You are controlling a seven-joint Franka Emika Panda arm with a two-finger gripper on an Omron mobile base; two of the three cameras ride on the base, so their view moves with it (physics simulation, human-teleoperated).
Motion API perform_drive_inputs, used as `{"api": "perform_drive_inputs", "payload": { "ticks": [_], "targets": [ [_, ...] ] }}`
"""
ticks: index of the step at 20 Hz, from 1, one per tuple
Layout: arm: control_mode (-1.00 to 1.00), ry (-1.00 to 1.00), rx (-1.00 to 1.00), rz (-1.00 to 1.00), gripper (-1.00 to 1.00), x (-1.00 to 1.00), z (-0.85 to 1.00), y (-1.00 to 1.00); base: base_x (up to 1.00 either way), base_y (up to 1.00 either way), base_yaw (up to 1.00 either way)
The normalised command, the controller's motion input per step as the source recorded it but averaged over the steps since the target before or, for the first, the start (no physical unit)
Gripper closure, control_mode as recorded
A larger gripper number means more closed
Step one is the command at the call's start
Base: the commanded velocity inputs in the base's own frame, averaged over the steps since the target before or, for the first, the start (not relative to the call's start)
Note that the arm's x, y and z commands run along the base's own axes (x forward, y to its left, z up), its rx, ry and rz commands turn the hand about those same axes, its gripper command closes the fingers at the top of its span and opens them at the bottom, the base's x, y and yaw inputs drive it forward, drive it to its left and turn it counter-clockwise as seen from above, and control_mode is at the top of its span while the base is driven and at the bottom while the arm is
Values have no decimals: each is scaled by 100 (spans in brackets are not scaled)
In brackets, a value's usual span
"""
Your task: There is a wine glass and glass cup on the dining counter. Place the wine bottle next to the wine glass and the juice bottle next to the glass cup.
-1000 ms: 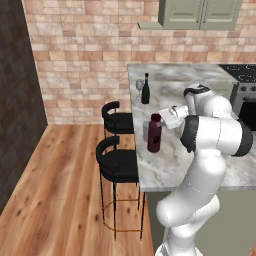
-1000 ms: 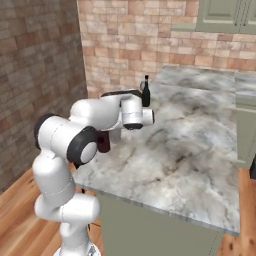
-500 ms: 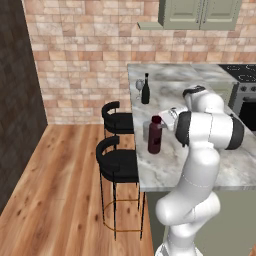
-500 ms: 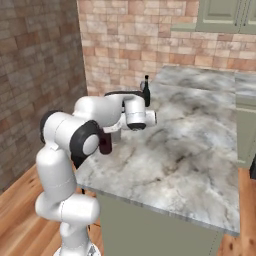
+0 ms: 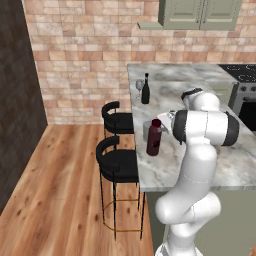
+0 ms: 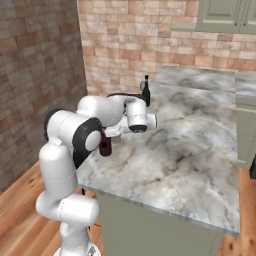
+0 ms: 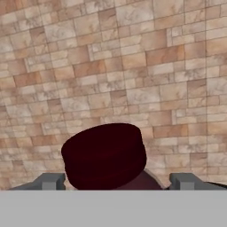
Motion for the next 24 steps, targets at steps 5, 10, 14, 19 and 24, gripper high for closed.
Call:
{"api": "perform_drive_inputs", "payload": {
  "ticks": [5,10,14,19,24],
  "targets": [
    [-100,-2,4,6,100,0,-16,0,0,0,0],
    [-100,-3,2,6,100,1,-13,0,0,0,0],
    [-100,-9,0,6,100,5,-9,0,0,0,0],
    [-100,-15,0,4,100,1,-5,0,0,0,0],
    [-100,-10,0,1,100,0,-9,0,0,0,0]
  ]
}}
